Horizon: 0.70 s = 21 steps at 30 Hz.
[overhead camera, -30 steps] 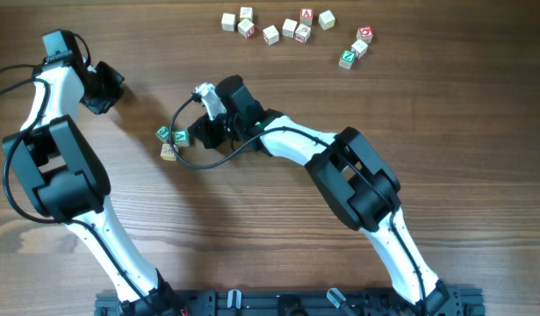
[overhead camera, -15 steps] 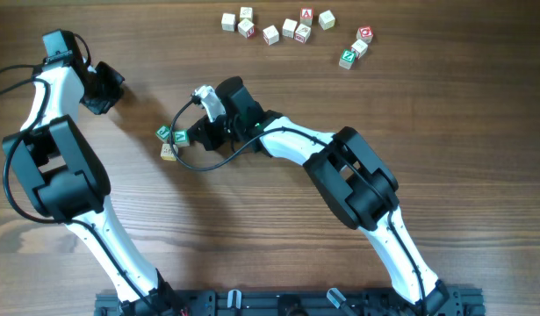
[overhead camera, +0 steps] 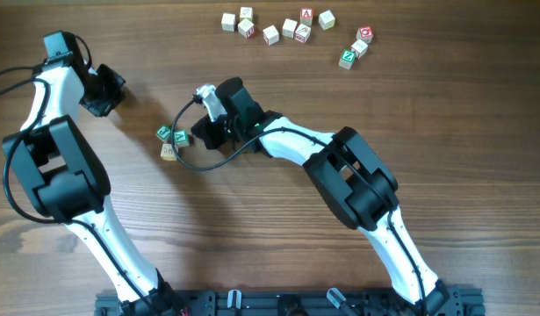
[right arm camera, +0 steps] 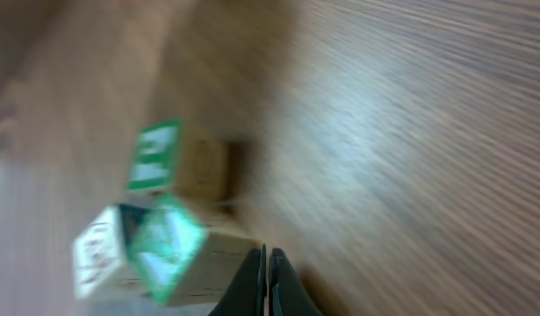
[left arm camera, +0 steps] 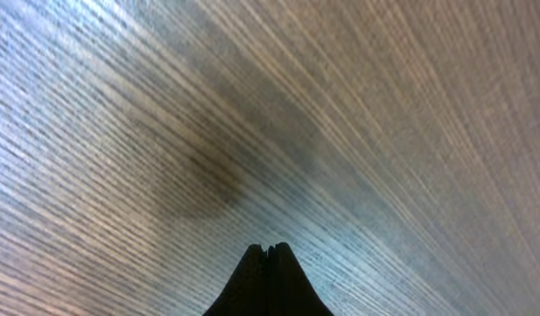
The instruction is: Form a circle
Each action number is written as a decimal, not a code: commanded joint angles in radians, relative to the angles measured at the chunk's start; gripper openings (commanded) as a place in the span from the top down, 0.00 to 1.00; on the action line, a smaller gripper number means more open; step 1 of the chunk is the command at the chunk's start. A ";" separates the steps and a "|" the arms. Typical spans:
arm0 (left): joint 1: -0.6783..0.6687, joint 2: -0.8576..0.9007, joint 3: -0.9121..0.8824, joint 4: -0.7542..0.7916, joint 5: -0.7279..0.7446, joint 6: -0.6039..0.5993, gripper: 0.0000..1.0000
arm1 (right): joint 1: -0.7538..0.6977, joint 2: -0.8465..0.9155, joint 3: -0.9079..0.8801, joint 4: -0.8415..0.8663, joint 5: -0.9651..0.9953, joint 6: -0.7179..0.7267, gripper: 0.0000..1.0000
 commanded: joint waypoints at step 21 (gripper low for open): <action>-0.025 0.006 0.005 -0.308 -0.013 -0.055 0.96 | -0.157 0.014 -0.003 -0.068 0.119 0.169 0.96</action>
